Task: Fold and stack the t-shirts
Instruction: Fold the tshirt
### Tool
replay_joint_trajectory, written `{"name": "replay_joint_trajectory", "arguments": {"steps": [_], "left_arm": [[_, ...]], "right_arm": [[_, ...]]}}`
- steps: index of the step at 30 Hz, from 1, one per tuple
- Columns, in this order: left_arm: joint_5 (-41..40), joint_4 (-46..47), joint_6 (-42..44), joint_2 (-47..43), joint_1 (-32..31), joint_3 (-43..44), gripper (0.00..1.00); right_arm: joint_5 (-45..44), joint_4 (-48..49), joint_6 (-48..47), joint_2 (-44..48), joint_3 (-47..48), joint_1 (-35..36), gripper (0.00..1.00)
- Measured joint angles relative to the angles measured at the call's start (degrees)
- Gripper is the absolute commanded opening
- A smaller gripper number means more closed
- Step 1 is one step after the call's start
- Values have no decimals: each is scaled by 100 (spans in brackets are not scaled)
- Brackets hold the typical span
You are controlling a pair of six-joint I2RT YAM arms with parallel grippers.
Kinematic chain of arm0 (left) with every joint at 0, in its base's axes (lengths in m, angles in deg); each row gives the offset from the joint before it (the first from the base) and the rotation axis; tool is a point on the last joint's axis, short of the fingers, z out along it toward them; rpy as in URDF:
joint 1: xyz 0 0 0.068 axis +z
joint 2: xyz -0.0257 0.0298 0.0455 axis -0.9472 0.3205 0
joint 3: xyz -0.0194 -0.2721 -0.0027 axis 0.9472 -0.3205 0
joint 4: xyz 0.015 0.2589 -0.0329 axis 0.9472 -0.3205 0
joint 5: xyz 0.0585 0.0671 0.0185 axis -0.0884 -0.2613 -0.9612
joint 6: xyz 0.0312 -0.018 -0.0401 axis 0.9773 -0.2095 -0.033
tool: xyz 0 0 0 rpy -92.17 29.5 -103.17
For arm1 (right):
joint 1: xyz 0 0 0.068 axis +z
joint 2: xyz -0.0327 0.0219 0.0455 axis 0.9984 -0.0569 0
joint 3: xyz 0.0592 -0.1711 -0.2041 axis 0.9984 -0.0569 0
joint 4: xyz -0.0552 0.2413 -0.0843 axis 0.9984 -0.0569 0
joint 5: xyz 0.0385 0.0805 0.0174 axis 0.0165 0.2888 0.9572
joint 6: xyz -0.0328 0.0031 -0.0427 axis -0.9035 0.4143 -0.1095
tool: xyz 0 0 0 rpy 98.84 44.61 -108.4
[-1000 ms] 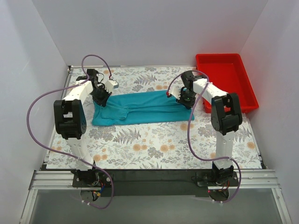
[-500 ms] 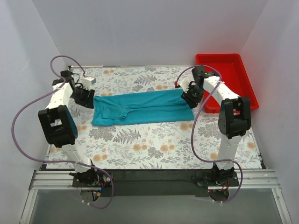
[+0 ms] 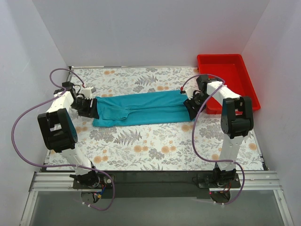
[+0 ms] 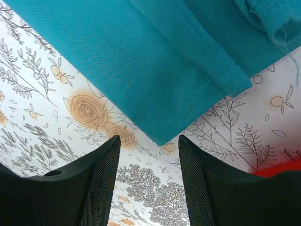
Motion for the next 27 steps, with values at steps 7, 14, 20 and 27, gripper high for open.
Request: {"name": "replay_joint_trajectory", "arguments": {"steps": [7,14,20,27], "left_arm": [[-7,208,-76,13,2,-234,54],[-33,280,-74,133,2,-492,45],[-90,323,-70,166,2,-562,12],[-284,260,-57,170,2,-533,0]], "right_arm": [[4,11,136,-262,0,-96,59],[22,44,219,-323,-9,-116,36],[22,83,229,-328,-138,-116,4],[-17,98,203,-319,-256,-116,1]]}}
